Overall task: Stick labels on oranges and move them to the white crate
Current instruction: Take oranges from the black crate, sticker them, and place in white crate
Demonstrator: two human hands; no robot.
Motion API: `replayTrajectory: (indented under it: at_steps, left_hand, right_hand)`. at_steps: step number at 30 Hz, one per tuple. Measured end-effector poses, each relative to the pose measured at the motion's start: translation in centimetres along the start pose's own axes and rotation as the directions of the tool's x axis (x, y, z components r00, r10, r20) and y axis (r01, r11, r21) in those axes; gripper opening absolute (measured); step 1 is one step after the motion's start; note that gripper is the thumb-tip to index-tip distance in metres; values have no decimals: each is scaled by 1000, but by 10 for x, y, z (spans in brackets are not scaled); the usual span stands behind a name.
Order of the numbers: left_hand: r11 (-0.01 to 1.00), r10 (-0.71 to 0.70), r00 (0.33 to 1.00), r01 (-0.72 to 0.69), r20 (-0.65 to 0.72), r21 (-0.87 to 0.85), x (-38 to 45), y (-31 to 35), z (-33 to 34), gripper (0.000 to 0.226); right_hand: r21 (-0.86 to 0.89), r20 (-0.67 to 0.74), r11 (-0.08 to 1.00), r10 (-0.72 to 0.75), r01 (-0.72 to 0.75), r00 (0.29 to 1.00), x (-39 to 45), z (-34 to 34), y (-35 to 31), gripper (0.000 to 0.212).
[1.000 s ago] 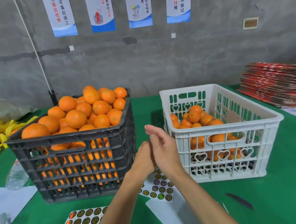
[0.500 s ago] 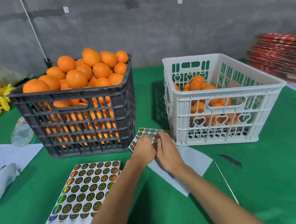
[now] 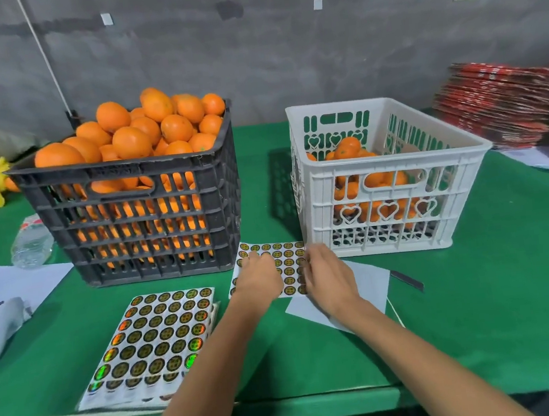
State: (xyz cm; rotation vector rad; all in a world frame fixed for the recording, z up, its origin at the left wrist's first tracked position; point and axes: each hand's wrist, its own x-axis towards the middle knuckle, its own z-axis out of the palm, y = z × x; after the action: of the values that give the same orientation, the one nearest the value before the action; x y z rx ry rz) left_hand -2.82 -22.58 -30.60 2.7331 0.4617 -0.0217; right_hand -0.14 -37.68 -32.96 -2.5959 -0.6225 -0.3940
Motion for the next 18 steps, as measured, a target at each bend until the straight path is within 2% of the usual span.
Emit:
replayTrajectory:
  at_steps: [2, 8, 11, 14, 18]
  left_hand:
    - [1000, 0, 1000, 0, 11, 23, -5, -1, 1, 33]
    - [999, 0, 1000, -1, 21, 47, -15, 1, 2, 36]
    - [998, -4, 1000, 3, 7, 68, -21, 5, 4, 39]
    - [998, -10, 1000, 10, 1, 66, -28, 15, 7, 38]
    - [998, 35, 999, -34, -30, 44, -36, 24, 16, 32]
  right_hand:
    - [-74, 37, 997, 32, -29, 999, -2, -2, 5, 17]
    - [-99, 202, 987, -101, 123, 974, -8, -22, 31, 23]
    - [-103, 259, 985, -105, 136, 960, -10, -33, 40, 30]
    - [-67, 224, 990, -102, 120, 969, -11, -36, 38, 32]
    - [-174, 176, 976, -97, 128, 980, -15, -37, 38, 31]
